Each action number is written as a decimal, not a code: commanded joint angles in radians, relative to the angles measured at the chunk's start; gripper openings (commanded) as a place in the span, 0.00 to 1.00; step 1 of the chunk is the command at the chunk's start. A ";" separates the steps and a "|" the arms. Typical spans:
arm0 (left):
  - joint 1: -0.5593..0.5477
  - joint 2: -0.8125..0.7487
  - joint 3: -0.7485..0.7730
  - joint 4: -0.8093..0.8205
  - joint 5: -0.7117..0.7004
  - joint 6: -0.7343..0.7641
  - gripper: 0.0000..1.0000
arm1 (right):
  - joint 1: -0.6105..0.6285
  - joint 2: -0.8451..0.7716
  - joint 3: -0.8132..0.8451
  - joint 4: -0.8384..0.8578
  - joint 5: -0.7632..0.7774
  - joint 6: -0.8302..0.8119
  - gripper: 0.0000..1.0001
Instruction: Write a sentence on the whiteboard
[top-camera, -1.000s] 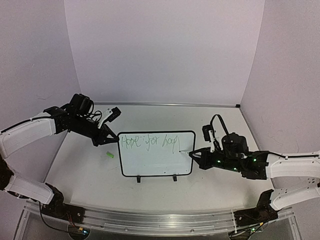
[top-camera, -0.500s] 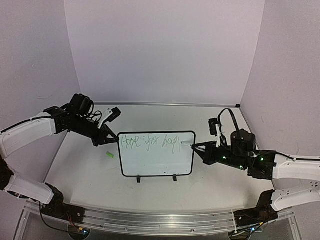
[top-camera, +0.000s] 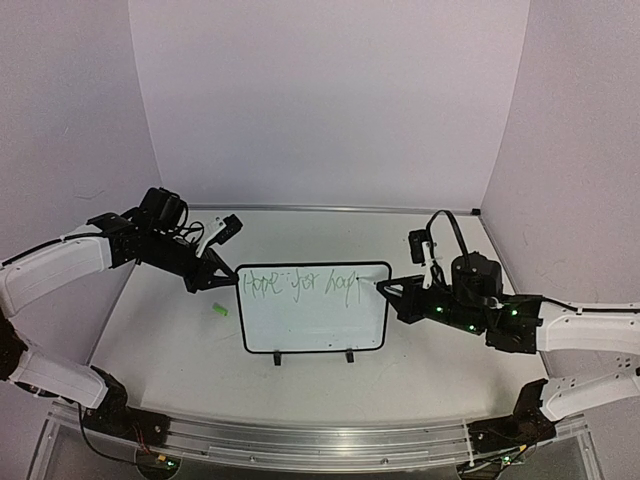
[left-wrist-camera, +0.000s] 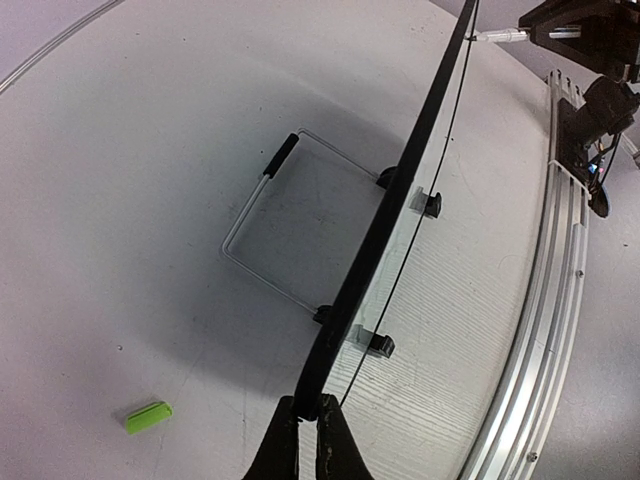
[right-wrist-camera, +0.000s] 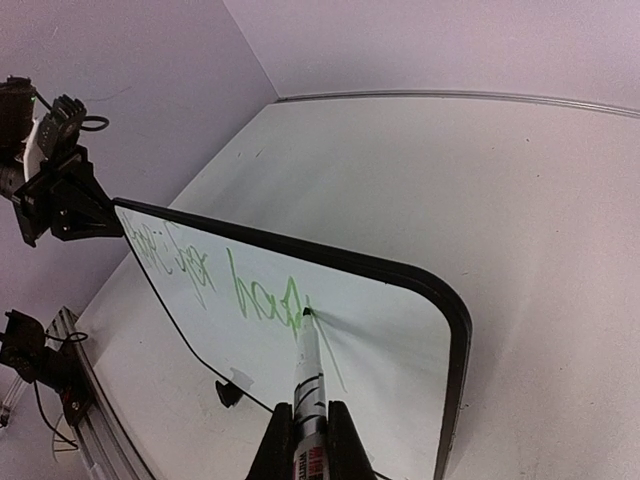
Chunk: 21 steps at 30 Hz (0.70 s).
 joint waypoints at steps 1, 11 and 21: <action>-0.007 -0.001 0.014 -0.018 -0.039 0.024 0.00 | -0.002 -0.004 0.031 0.037 0.058 -0.007 0.00; -0.007 0.000 0.016 -0.018 -0.039 0.024 0.00 | -0.002 -0.049 0.003 -0.001 0.093 0.013 0.00; -0.008 -0.001 0.016 -0.018 -0.036 0.024 0.00 | -0.001 -0.040 -0.026 -0.029 0.080 0.040 0.00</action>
